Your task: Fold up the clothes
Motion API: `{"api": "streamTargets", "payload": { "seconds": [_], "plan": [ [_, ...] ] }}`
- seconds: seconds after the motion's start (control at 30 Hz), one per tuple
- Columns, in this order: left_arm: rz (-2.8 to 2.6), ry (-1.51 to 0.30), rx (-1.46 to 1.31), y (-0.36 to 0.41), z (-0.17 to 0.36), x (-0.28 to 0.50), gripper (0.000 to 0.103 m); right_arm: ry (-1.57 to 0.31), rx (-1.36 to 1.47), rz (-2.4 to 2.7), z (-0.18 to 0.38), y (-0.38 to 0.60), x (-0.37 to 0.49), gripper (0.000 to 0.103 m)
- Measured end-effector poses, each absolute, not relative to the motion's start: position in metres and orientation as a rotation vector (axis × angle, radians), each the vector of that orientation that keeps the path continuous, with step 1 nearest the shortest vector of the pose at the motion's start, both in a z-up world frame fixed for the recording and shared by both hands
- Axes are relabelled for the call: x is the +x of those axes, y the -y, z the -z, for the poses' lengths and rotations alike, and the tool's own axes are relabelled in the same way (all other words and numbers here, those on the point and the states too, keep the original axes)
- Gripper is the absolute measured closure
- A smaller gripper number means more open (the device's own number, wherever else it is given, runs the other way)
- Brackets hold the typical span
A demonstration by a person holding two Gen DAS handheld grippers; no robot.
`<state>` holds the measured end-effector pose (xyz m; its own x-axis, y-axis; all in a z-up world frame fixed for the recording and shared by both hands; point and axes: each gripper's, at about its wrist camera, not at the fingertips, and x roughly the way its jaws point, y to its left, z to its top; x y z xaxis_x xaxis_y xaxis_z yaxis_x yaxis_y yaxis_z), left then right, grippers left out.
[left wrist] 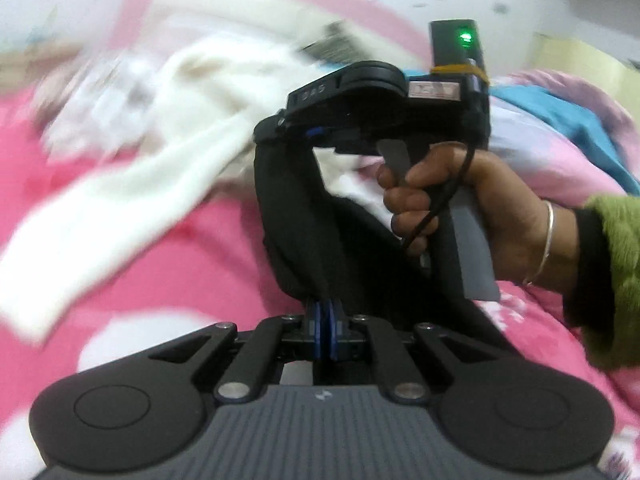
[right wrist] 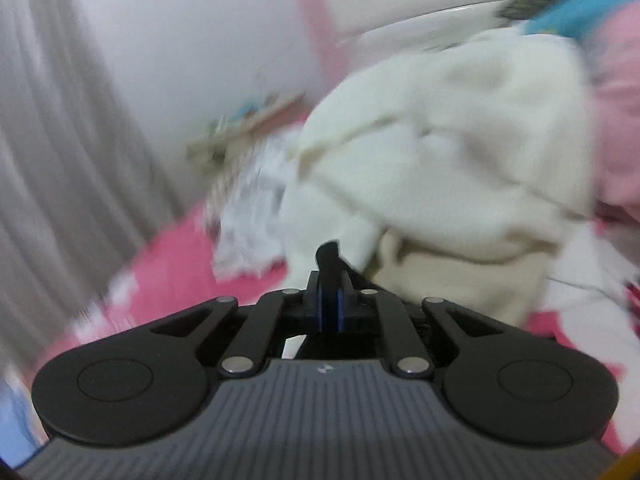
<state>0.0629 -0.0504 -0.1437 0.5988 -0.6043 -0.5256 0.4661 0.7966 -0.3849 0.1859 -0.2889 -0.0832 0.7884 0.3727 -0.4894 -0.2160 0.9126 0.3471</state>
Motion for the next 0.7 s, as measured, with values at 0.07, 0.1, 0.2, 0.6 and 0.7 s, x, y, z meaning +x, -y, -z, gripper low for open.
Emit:
{"api": "streamTargets", "payload": {
  "seconds": [0.07,0.1,0.2,0.6,0.7],
  "plan": [
    [0.602,-0.752,-0.308,0.035,0.154,0.071,0.097,-0.638,0.281,-0.376,0.093,0.278,0.206,0.09],
    [0.594,-0.772,-0.342,0.028,0.157,0.072,0.097,-0.649,0.301,-0.386,0.092,0.277,0.212,0.087],
    [0.57,-0.821,-0.429,0.01,0.165,0.076,0.092,-0.566,0.4,-0.415,0.063,0.295,0.205,0.07],
    [0.577,-0.878,-0.44,-0.001,0.157,0.095,0.058,-0.866,0.275,-0.186,0.052,0.387,0.16,0.058],
    [0.55,-0.863,-0.345,0.011,0.158,0.093,0.064,-0.939,0.227,-0.211,0.082,0.388,0.169,0.061]
  ]
}}
